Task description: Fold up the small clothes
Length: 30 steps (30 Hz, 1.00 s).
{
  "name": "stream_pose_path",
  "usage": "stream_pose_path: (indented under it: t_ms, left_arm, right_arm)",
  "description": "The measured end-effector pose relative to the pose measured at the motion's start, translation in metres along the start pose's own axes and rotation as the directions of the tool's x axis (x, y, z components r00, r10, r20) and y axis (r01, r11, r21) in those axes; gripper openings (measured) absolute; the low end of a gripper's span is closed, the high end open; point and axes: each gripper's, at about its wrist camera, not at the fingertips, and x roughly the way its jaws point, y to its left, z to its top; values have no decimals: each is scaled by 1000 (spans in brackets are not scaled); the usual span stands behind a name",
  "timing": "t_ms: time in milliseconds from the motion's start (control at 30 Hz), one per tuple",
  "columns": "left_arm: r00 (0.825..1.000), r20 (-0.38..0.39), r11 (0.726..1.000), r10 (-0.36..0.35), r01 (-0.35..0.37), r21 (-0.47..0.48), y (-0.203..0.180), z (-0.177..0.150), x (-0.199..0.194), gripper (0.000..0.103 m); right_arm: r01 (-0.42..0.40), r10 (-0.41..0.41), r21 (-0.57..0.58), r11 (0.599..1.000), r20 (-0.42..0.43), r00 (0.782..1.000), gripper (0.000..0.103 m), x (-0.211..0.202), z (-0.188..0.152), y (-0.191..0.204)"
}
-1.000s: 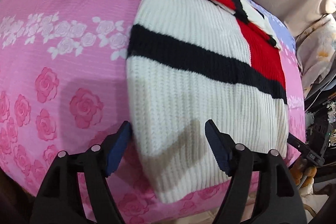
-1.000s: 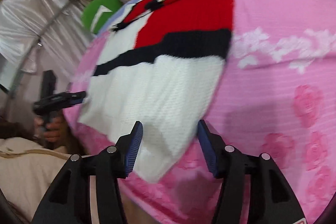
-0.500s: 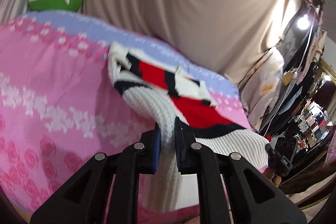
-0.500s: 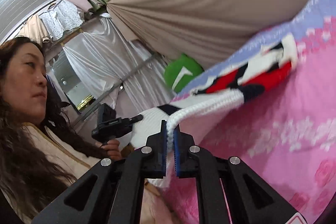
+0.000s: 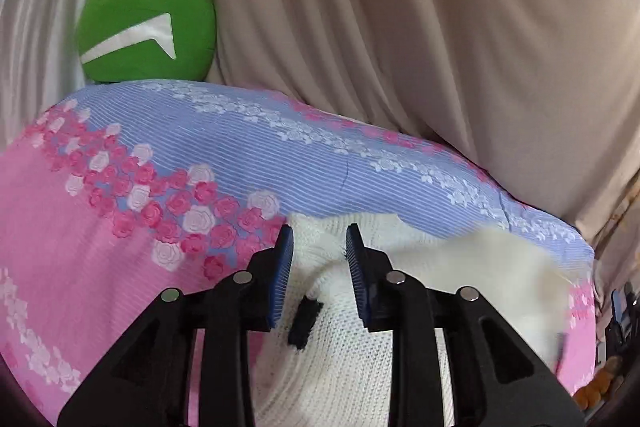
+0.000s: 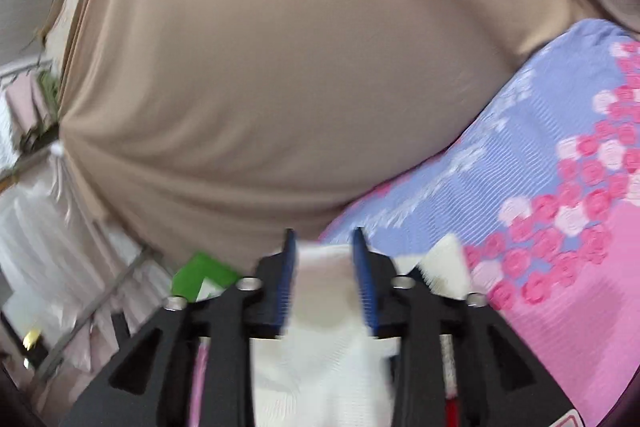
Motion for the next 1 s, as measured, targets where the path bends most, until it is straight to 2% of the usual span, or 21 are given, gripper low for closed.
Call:
stream_pose_path:
  t_ms: [33,67,100,167,200,300,367,433,467,500,533,600,700,733,800,867,900,933,967,1000]
  left_arm:
    - [999,3,999,-43,43,7,5,-8,-7,50]
    - [999,5,999,-47,47,20,10,-19,-14,64]
    - [999,3,999,-39,39,30,12,-28,-18,83]
    - [999,-41,997,-34,36,63,17,-56,-19,85]
    - [995,-89,997,-32,39,70,20,-71,-14,85]
    - [987,-157,998,-46,53,44,23,-100,1,85]
    - [981,-188,998,-46,53,31,23,-110,15,80]
    - [976,-216,999,-30,39,37,21,-114,28,48]
    - [975,-221,999,-8,18,44,21,-114,30,38]
    - [975,-224,999,0,10,42,21,-113,30,21]
    - [973,-229,999,-20,28,30,23,-110,26,16]
    - [973,-226,999,-42,47,17,29,-108,14,13]
    - [971,-235,998,-37,45,32,43,-114,-12,12]
    - [967,-254,999,-31,42,35,51,-121,-19,12]
    - [956,-294,999,-4,17,41,62,-133,-26,12]
    - [937,-348,1000,5,3,23,74,-154,-27,12]
    - [930,-368,1000,0,2,4,80,-162,-27,12]
    - [933,-359,1000,-4,3,-4,82,-169,-31,13]
    - [938,-346,1000,-1,4,7,81,-170,-34,14]
    - [943,-332,1000,4,2,18,78,-170,-38,16]
  right_arm:
    - [1,-1,-28,1000,-15,1000,52,-5,-5,2]
    - [25,-29,-78,997,-50,998,57,-9,-14,6]
    - [70,-83,-133,989,-91,992,59,-12,-26,10]
    - [175,-219,-239,955,-172,961,62,-15,-57,7]
    - [201,-257,-260,944,-204,945,65,-15,-68,4]
    - [267,-346,-272,924,-305,887,65,-6,-102,-12]
    - [282,-361,-260,924,-343,867,65,3,-114,-20]
    - [305,-394,-276,911,-369,842,63,14,-119,-23]
    - [301,-400,-299,906,-370,839,47,17,-119,-20]
    - [285,-395,-315,905,-379,837,9,17,-118,-18]
    - [273,-381,-306,912,-386,840,9,12,-114,-17]
    - [252,-332,-249,935,-369,868,8,-5,-104,-12]
    - [261,-328,-221,940,-366,871,7,-36,-92,-11]
    - [271,-337,-218,938,-377,863,7,-44,-91,-11]
    - [314,-387,-238,919,-407,827,7,-60,-99,-17]
    - [360,-438,-252,898,-454,776,7,-74,-117,-29]
    - [373,-444,-242,896,-473,761,7,-77,-125,-36]
    - [378,-442,-228,897,-485,755,7,-80,-132,-40]
    - [374,-442,-237,897,-476,760,7,-81,-133,-39]
    - [376,-455,-257,890,-471,756,9,-80,-130,-35]
